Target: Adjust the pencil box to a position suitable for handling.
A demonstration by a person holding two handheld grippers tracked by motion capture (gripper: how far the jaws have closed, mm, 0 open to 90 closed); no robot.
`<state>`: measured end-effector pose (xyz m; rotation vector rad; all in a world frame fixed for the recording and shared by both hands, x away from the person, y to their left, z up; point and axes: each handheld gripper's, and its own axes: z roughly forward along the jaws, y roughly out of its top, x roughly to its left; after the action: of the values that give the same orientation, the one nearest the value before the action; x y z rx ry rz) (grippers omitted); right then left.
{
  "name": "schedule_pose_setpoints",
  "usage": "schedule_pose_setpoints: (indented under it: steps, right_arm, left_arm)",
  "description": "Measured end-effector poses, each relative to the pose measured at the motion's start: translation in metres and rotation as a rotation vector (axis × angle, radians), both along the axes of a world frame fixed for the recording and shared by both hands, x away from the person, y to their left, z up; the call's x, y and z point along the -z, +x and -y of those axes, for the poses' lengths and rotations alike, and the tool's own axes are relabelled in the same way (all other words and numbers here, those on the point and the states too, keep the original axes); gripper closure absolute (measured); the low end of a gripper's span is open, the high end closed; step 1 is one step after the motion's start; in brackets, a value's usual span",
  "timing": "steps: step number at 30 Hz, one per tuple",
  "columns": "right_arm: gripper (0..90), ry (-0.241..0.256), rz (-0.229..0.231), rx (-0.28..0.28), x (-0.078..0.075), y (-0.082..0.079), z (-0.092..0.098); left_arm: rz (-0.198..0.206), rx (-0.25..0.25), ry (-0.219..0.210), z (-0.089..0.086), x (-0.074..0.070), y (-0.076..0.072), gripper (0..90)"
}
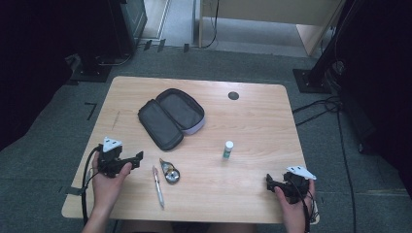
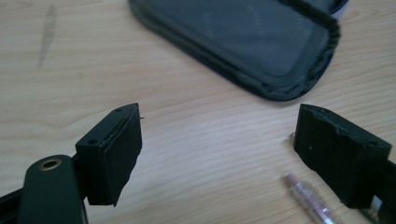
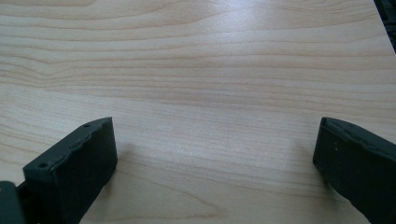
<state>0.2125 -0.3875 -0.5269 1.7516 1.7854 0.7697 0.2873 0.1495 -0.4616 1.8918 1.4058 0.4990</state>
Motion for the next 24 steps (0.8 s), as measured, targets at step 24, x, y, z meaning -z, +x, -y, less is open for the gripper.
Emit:
schedule_pose_setpoints:
  steps: [24]
  right_arm:
    - [0.0,0.004,0.001,-0.006,0.000,0.000,0.000]
  left_arm:
    - [0.062,0.136,0.126,0.103,0.001,0.028,47.4]
